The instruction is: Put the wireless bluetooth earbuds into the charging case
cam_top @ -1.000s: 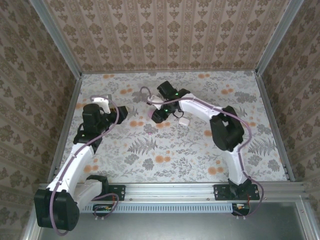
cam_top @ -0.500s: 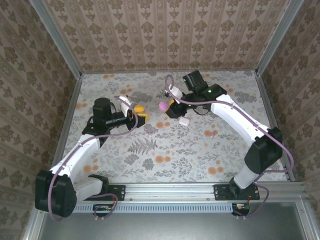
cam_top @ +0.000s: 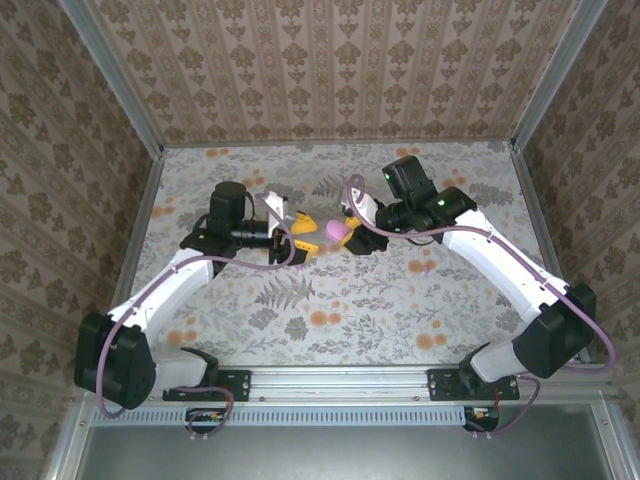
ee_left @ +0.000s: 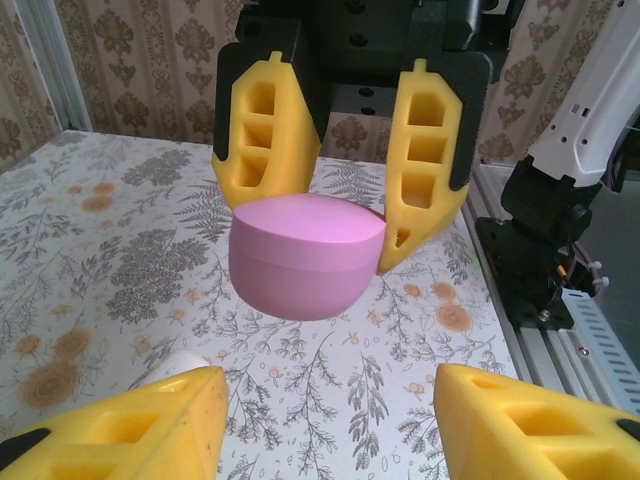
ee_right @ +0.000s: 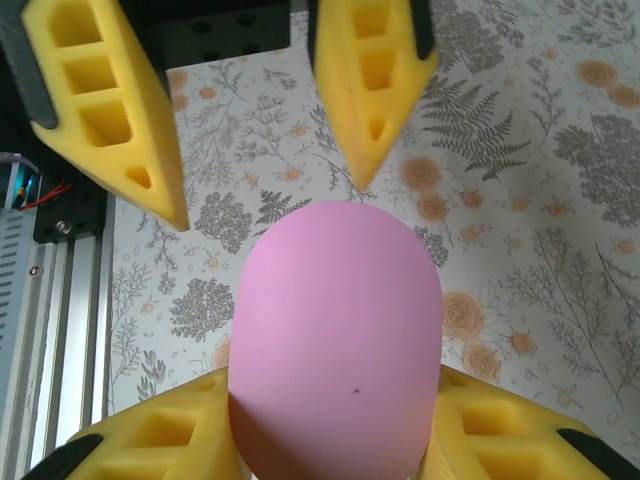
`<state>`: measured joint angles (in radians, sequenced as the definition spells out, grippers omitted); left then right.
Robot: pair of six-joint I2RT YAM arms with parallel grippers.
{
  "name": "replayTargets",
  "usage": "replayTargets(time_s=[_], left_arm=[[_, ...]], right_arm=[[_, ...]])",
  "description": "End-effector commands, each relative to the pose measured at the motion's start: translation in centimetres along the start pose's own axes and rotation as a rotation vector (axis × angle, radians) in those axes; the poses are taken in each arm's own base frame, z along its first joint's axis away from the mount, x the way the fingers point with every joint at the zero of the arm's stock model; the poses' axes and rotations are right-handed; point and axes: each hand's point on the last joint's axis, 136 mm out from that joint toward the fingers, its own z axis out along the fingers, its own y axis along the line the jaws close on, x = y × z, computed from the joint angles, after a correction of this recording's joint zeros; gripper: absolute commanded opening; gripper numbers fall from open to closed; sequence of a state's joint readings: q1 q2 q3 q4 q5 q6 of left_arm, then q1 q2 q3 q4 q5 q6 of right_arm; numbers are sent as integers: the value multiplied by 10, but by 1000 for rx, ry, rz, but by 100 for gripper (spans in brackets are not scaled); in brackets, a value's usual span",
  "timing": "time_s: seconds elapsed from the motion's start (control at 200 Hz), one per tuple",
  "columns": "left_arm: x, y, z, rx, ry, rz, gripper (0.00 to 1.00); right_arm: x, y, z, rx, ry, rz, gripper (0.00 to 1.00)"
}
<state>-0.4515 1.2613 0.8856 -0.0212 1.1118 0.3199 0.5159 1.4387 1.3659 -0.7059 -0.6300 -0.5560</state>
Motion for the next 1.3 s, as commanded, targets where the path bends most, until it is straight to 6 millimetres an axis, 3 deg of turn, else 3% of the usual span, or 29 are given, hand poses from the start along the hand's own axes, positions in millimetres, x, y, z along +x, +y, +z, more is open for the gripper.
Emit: replayTargets(time_s=[0.0,0.285,1.295], left_arm=[[-15,-12,8,74,-10,62,60],[-19,-7,19,43,-6,79,59],[-21,-10,26,70,-9,64,50]], right_arm=[[-17,16,-7,-52,-81,-83,36],[-18,15,-5,-62,-89,-84,36],[-14,16,-2,-77,-79,-90,37]])
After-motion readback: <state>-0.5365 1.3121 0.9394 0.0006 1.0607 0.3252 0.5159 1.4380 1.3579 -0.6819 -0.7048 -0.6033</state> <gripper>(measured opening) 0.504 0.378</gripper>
